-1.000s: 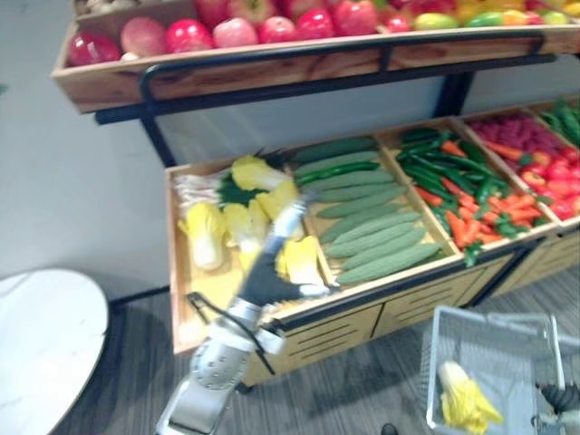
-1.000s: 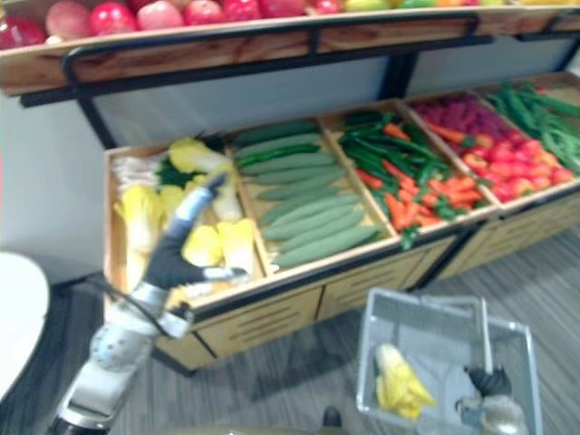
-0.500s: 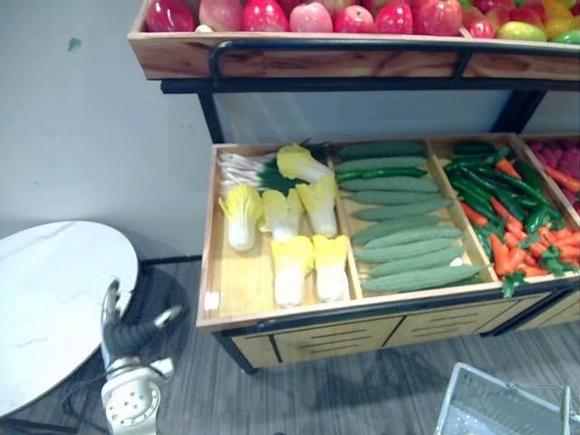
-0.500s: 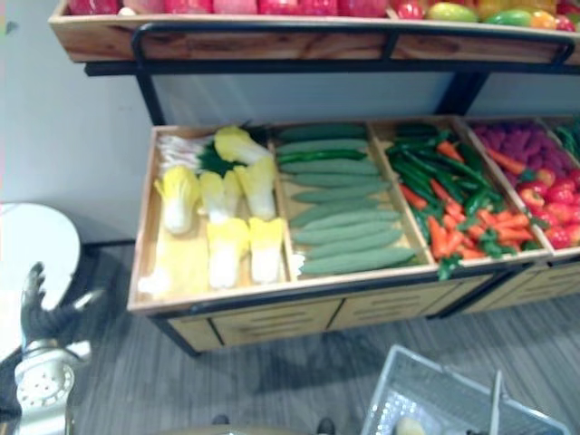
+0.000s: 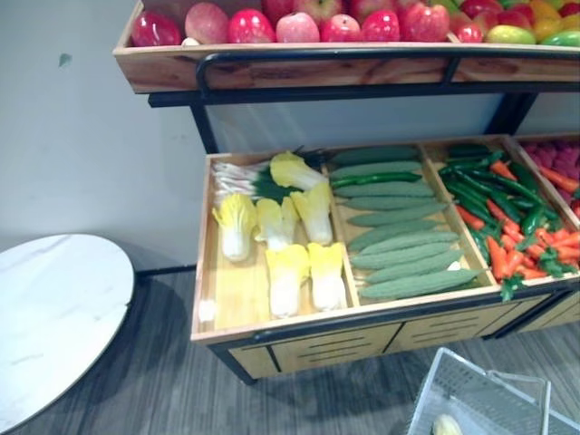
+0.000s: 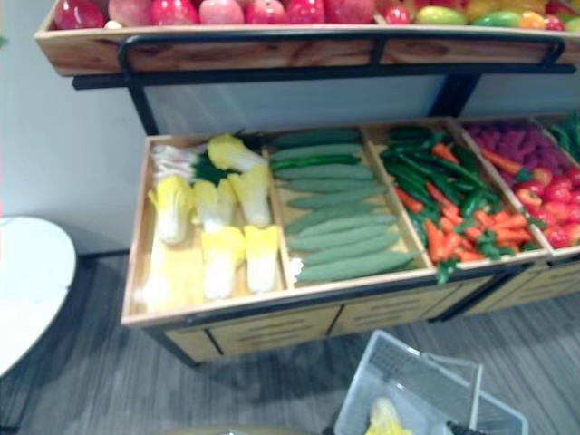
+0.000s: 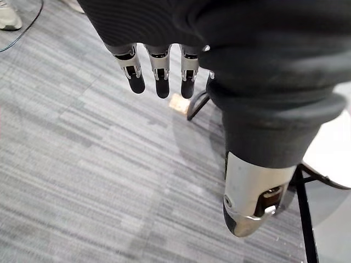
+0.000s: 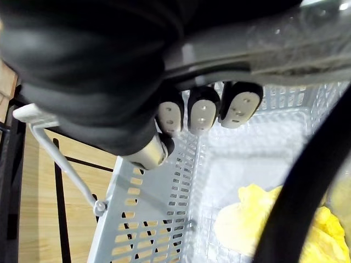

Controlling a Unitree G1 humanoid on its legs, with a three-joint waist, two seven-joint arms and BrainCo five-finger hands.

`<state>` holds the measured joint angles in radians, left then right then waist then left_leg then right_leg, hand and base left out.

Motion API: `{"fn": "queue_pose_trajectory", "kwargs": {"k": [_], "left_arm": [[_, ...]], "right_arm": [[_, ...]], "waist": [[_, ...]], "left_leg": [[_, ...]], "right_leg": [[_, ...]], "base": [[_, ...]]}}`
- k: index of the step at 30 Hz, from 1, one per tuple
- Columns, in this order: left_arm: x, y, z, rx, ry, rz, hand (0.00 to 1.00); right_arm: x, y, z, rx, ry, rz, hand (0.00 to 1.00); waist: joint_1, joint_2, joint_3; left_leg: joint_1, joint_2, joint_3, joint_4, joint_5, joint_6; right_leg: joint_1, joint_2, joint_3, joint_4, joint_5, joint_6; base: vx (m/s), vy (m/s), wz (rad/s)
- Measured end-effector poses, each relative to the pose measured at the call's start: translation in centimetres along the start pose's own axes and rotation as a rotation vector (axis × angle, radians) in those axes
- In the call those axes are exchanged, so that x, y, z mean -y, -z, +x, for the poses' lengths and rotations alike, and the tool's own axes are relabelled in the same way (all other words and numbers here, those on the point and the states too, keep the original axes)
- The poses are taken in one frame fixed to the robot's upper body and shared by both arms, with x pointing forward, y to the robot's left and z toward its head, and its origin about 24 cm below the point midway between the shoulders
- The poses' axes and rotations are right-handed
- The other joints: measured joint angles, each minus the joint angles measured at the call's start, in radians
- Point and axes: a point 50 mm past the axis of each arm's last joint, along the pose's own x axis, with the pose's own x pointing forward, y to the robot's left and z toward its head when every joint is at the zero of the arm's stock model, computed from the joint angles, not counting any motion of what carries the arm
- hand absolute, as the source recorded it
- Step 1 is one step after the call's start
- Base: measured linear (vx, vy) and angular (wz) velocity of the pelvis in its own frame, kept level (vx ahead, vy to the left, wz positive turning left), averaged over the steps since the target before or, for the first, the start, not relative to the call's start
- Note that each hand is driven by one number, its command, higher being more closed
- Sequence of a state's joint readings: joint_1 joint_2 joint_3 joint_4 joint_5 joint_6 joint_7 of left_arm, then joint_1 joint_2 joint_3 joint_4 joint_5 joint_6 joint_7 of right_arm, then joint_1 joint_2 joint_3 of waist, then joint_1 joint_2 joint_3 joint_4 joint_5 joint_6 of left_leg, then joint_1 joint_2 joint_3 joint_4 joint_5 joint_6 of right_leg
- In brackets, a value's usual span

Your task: Pick vegetable in the basket

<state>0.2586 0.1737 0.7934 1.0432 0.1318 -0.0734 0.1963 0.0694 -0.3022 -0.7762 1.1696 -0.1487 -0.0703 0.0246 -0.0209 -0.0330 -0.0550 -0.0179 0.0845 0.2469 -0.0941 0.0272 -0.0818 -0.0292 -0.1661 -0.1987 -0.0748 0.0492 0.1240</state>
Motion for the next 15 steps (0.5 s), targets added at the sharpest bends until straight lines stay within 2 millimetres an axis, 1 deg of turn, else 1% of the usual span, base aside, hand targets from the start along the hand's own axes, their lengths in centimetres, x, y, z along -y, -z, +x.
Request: {"fn": "queue_pose_trajectory", "kwargs": {"k": [1,4,5,8,9,11,12,13,14,15], "left_arm": [[0.2,0.0,0.0,-0.001,0.013,0.006,0.0],[1.6,0.0,-0.3,0.005,0.083,0.048,0.0],[2.6,-0.1,-0.4,0.009,0.13,0.074,0.0],[4.4,-0.2,-0.9,0.032,0.205,0.144,0.0],[4.6,-0.2,-1.0,0.035,0.218,0.157,0.0],[5.3,0.2,-1.4,0.034,0.252,0.187,0.0],[5.9,0.2,-1.6,0.044,0.28,0.206,0.0],[6.6,0.2,-1.8,0.054,0.309,0.228,0.0],[6.8,0.2,-1.9,0.06,0.322,0.24,0.0],[7.5,-0.1,-2.1,0.077,0.35,0.27,0.0]], "right_arm": [[-0.1,0.0,0.0,-0.002,-0.002,0.001,1.0],[-0.2,0.0,0.0,-0.008,0.004,0.001,1.0],[-0.1,0.2,0.0,-0.015,0.016,0.001,1.0],[-0.1,0.4,0.0,-0.021,0.025,-0.004,1.0],[-0.1,0.4,0.0,-0.021,0.026,-0.004,1.0],[-0.2,0.4,0.0,-0.021,0.027,-0.002,1.0],[-0.4,0.4,0.0,-0.021,0.025,0.012,1.0],[-0.4,0.5,0.0,-0.022,0.027,0.035,1.0],[-0.3,0.6,-0.1,-0.025,0.032,0.042,1.0],[-0.1,0.8,-0.1,-0.027,0.042,0.055,1.0]], "waist": [[0.0,0.0,0.0],[-0.003,0.001,0.001],[-0.004,0.005,0.001],[-0.006,0.008,0.003],[-0.005,0.008,0.003],[-0.005,0.007,0.007],[-0.005,0.005,0.023],[-0.006,0.006,0.038],[-0.007,0.01,0.042],[-0.008,0.02,0.05]], "left_leg": [[0.003,0.0,0.005,0.0,-0.002,-0.001],[0.006,0.001,0.015,0.0,-0.004,-0.001],[0.008,0.001,0.017,0.0,-0.005,-0.001],[0.016,0.003,0.027,0.0,-0.009,-0.004],[0.021,0.004,0.033,0.0,-0.011,-0.005],[0.036,0.007,0.051,0.014,-0.029,-0.005],[0.028,0.015,0.05,0.09,-0.082,-0.001],[0.0,0.032,0.041,0.212,-0.154,0.003],[-0.02,0.044,0.04,0.275,-0.187,-0.001],[-0.057,0.072,0.036,0.393,-0.245,0.007]], "right_leg": [[0.001,0.0,0.004,0.0,-0.002,-0.001],[-0.003,0.001,0.013,0.0,-0.003,-0.002],[-0.003,0.001,0.015,0.0,-0.003,-0.002],[-0.002,0.003,0.025,0.0,-0.003,-0.002],[-0.001,0.004,0.031,0.001,-0.004,-0.001],[-0.002,0.003,0.047,0.023,-0.024,0.003],[-0.003,-0.002,0.057,0.071,-0.056,0.003],[-0.014,-0.006,0.068,0.138,-0.097,0.006],[-0.023,-0.006,0.073,0.172,-0.118,0.007],[-0.036,-0.003,0.084,0.223,-0.137,0.013]], "base": [[-0.01,-0.008,-0.16],[-0.02,-0.01,-0.1],[0.0,0.0,0.0],[0.0,-0.018,-0.1],[0.0,-0.016,-0.26],[0.03,-0.001,-0.25],[0.04,0.007,-0.17],[0.03,0.011,-0.16],[0.03,0.024,-0.18],[0.05,0.059,-0.28]]}}
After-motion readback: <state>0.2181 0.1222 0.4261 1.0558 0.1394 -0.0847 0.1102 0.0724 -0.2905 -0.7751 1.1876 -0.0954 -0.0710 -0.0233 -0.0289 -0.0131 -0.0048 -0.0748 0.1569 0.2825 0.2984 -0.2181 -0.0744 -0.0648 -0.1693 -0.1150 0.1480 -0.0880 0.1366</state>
